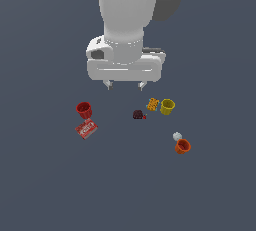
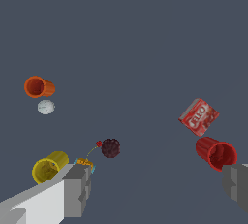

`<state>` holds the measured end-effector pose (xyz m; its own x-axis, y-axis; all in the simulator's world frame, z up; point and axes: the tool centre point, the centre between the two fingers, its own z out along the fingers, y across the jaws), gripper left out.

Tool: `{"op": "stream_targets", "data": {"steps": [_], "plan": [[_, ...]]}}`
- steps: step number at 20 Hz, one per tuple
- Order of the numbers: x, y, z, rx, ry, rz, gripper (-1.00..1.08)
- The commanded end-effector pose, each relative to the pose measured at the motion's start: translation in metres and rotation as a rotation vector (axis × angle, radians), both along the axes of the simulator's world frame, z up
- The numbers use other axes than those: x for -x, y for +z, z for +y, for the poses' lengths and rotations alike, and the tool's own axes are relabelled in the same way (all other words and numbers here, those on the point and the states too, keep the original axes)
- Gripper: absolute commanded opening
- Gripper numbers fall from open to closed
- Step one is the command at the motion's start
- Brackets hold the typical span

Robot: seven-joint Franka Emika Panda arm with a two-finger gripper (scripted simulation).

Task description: Pick up a designated object from a clutter of objects.

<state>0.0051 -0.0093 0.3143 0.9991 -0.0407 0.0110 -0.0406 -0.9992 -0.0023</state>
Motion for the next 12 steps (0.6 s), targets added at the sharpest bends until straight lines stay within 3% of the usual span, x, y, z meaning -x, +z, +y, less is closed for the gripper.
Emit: {"op": "stream_targets", "data": {"steps": [1,12], "plan": [[0.000,0.000,0.000,0.000,0.000,0.000,1.00],[0.002,-0.008,0.020,-0.023,0.049,0.016,1.00]]}}
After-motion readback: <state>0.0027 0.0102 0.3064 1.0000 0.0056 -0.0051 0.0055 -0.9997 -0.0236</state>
